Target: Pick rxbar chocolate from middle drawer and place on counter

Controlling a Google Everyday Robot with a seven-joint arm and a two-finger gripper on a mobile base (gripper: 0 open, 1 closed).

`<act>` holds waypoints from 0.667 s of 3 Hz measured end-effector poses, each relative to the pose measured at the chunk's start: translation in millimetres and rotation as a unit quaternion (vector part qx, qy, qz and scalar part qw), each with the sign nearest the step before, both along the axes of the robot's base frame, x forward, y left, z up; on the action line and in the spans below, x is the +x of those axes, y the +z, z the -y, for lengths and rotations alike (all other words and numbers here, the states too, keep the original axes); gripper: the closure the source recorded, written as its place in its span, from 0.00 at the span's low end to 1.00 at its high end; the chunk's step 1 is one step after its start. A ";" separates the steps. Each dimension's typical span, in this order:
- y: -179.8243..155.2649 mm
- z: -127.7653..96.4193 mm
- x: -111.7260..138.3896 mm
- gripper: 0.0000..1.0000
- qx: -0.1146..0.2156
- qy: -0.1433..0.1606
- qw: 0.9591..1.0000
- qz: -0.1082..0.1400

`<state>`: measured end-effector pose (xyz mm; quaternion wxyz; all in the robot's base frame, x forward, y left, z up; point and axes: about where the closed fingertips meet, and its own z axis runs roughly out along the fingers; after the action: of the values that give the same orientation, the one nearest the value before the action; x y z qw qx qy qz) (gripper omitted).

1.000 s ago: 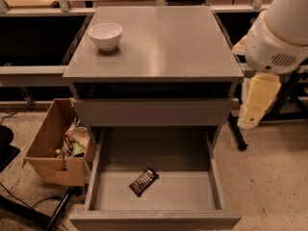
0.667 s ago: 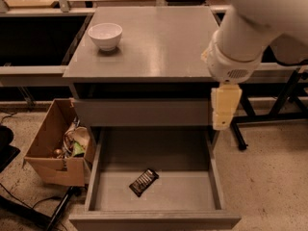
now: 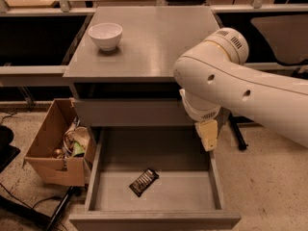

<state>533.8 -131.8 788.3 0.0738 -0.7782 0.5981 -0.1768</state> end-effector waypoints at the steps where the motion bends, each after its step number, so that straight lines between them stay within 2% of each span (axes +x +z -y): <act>1: -0.2 0.6 -0.2 0.00 -0.001 0.000 1.000 0.001; 2: -11.9 -13.6 2.0 0.00 -0.007 0.023 1.000 -0.007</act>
Offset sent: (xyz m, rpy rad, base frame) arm 0.0062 0.0325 -0.0275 -0.0273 0.0337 0.1017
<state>535.8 -118.2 776.4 0.0679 -0.7932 0.5796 -0.1741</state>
